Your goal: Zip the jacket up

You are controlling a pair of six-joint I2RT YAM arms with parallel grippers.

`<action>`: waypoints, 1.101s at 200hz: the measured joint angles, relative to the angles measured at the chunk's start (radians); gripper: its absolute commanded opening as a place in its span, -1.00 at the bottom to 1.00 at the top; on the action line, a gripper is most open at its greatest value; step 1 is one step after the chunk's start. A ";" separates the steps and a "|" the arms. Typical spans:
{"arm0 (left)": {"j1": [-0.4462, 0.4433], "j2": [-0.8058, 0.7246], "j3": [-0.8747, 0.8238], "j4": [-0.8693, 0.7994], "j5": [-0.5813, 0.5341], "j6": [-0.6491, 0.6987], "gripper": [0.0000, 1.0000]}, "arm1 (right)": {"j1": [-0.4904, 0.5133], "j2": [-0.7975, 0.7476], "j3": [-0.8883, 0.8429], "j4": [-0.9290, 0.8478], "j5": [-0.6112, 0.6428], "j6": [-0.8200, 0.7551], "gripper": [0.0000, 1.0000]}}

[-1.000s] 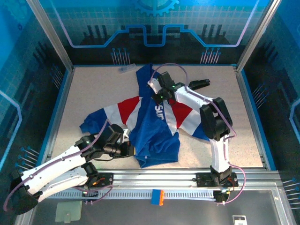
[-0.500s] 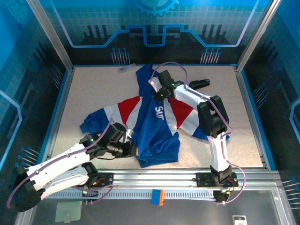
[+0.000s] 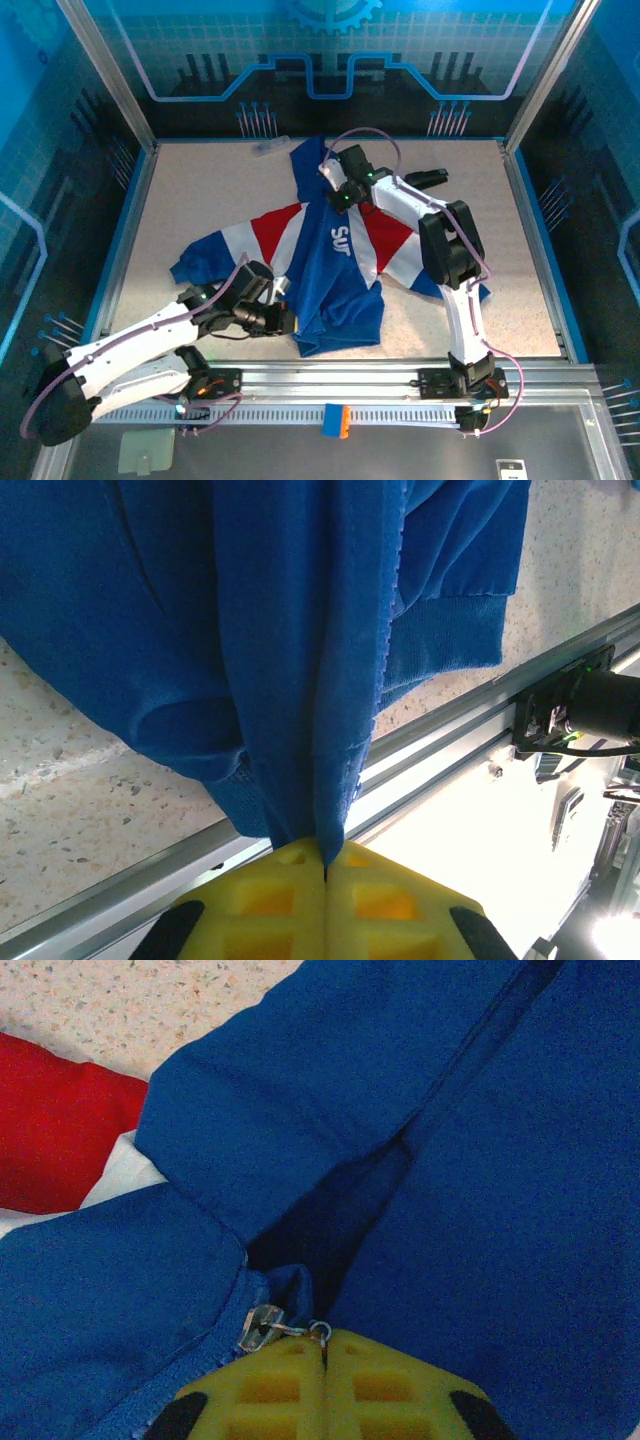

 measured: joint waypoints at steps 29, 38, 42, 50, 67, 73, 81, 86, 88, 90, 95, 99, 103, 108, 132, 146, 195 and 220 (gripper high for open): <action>0.001 0.008 -0.005 0.011 0.004 0.000 -1.00 | 0.000 0.011 0.013 -0.011 0.001 -0.018 -1.00; 0.001 0.008 -0.008 0.018 0.005 0.000 -1.00 | -0.001 0.014 0.020 -0.014 0.001 -0.023 -1.00; 0.001 0.008 -0.010 0.020 0.005 0.000 -1.00 | -0.001 0.016 0.023 -0.016 0.000 -0.023 -1.00; 0.002 0.008 -0.014 0.027 0.008 0.000 -1.00 | -0.001 0.016 0.026 -0.019 0.000 -0.023 -1.00; 0.003 0.007 -0.021 0.044 0.016 -0.001 -1.00 | -0.001 0.021 0.040 -0.029 0.000 -0.027 -1.00; 0.003 0.007 -0.024 0.049 0.016 -0.002 -1.00 | -0.001 0.025 0.048 -0.032 0.000 -0.028 -1.00; 0.008 0.007 -0.026 0.054 0.018 -0.002 -1.00 | -0.001 0.033 0.061 -0.038 -0.001 -0.030 -1.00; 0.011 0.007 -0.027 0.057 0.018 -0.003 -1.00 | -0.001 0.037 0.069 -0.041 0.000 -0.030 -1.00; 0.012 0.007 -0.027 0.058 0.019 -0.003 -1.00 | -0.001 0.041 0.073 -0.043 0.000 -0.030 -1.00; 0.013 0.007 -0.027 0.058 0.019 -0.003 -1.00 | -0.001 0.041 0.073 -0.043 0.000 -0.030 -1.00; 0.017 0.006 -0.027 0.061 0.019 -0.003 -1.00 | -0.001 0.048 0.084 -0.047 0.000 -0.031 -1.00; 0.020 0.006 -0.027 0.063 0.019 -0.003 -1.00 | -0.001 0.053 0.091 -0.050 0.000 -0.031 -1.00; 0.023 0.006 -0.027 0.065 0.019 -0.003 -1.00 | -0.001 0.058 0.097 -0.051 0.000 -0.032 -1.00; 0.026 0.005 -0.027 0.068 0.020 -0.003 -1.00 | -0.001 0.064 0.105 -0.055 0.000 -0.033 -1.00; 0.044 0.005 -0.032 0.080 0.028 -0.003 -1.00 | -0.001 0.086 0.136 -0.066 0.000 -0.037 -1.00; 0.060 0.006 -0.040 0.094 0.035 -0.003 -1.00 | -0.002 0.090 0.148 -0.071 0.001 -0.041 -0.93; 0.143 0.003 -0.101 0.161 0.055 -0.005 -0.76 | -0.016 0.091 0.169 -0.073 0.027 -0.053 -0.42; 0.202 -0.030 -0.130 0.151 0.074 -0.002 -0.43 | -0.025 0.089 0.179 -0.080 0.042 -0.048 -0.07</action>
